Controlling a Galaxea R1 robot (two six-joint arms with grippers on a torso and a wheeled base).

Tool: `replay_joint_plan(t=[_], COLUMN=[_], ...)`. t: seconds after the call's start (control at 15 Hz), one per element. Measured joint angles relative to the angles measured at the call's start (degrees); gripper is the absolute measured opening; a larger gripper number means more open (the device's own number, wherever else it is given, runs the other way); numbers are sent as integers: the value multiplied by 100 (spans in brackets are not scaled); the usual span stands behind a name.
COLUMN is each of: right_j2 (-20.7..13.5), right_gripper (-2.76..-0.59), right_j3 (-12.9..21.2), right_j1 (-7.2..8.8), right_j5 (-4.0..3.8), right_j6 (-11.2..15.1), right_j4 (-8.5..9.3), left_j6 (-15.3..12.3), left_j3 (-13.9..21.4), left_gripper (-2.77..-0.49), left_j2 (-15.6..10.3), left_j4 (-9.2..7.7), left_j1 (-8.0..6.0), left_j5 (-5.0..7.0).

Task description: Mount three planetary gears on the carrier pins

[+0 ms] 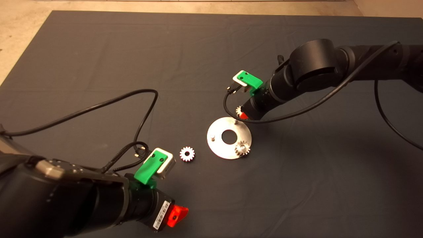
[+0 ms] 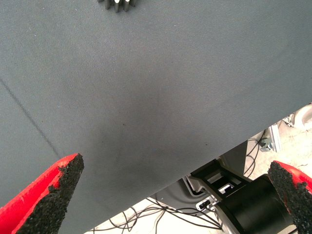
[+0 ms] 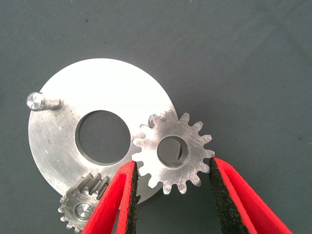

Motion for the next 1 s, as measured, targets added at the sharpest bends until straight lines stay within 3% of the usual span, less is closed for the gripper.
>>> replay_joint_plan(t=[0.47, 0.6, 0.8, 1.0], right_j2=[0, 0, 7, 50], right_gripper=[-240, -240, -240, -240], right_j3=[2, 2, 6, 6], right_j1=[-49, -46, -46, -46], right_j5=[6, 44, 205, 207], right_j6=[-6, -6, -6, -9], right_j4=[0, 0, 0, 0], left_j6=[-1, -1, -1, -1], left_j3=[0, 0, 0, 0], left_gripper=[-51, -51, -51, -51], left_j2=[0, 0, 0, -2], left_j4=[0, -1, -1, -1], left_j1=[0, 0, 0, 0], left_j5=[1, 2, 1, 2])
